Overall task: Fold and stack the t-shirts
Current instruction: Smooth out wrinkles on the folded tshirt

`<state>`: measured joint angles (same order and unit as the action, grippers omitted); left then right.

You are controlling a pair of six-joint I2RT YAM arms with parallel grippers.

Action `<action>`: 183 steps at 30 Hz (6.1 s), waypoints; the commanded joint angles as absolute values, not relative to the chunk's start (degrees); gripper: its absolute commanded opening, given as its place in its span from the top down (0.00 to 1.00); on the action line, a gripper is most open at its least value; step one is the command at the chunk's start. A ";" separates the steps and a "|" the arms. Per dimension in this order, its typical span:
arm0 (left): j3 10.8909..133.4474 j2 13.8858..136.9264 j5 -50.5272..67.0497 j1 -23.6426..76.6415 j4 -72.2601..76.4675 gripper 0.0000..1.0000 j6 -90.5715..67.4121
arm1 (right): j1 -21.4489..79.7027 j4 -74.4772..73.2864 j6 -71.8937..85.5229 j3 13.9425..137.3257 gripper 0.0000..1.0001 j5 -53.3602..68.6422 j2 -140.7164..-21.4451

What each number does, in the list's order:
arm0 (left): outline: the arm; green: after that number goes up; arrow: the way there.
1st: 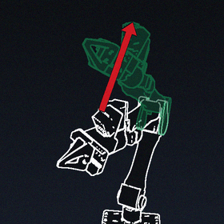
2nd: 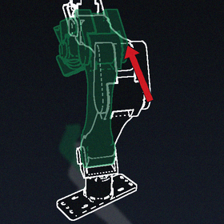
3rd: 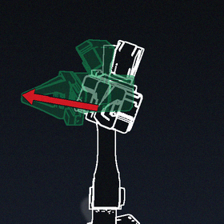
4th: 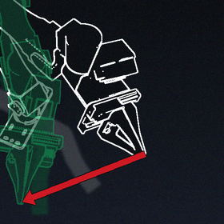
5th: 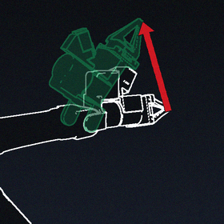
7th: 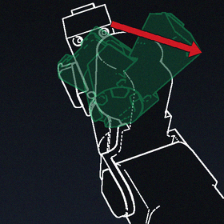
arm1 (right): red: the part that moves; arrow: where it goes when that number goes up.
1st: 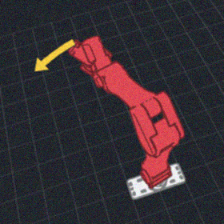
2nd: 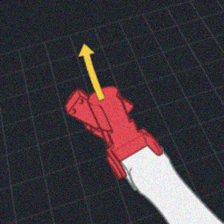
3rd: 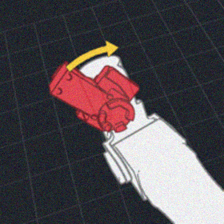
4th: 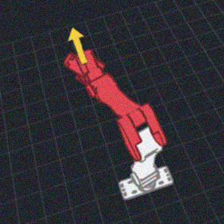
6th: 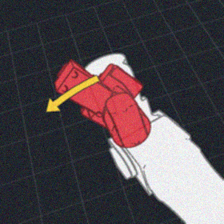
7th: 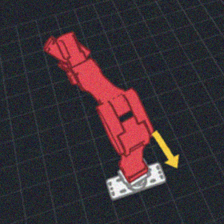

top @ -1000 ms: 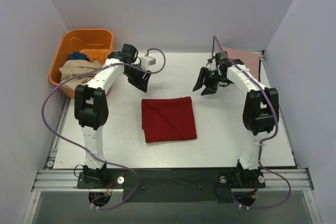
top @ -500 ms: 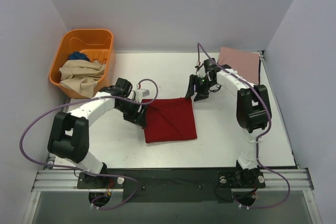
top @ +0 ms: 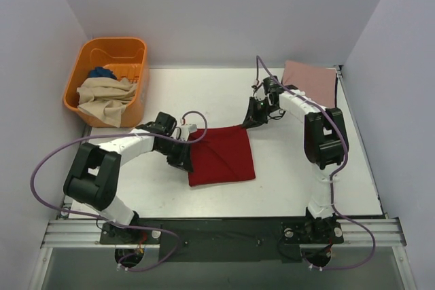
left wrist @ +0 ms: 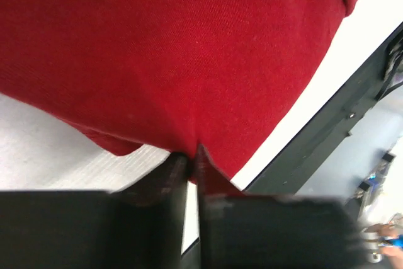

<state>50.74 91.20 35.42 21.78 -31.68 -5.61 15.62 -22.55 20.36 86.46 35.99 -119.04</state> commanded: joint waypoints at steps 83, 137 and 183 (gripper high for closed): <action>70.65 98.52 47.01 17.24 -60.88 0.43 24.06 | 8.79 -30.32 18.55 46.04 0.56 35.78 -86.84; 71.02 111.53 32.70 14.94 -3.87 1.00 -17.31 | 9.32 -12.31 23.10 64.71 0.48 34.72 -102.49; 75.32 110.92 29.36 15.56 -8.43 0.87 -13.89 | 9.40 -11.77 23.11 69.24 0.55 34.12 -101.33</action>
<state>71.83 112.64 29.10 16.38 -9.41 -15.03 9.04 -9.61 23.92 62.94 38.37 -99.26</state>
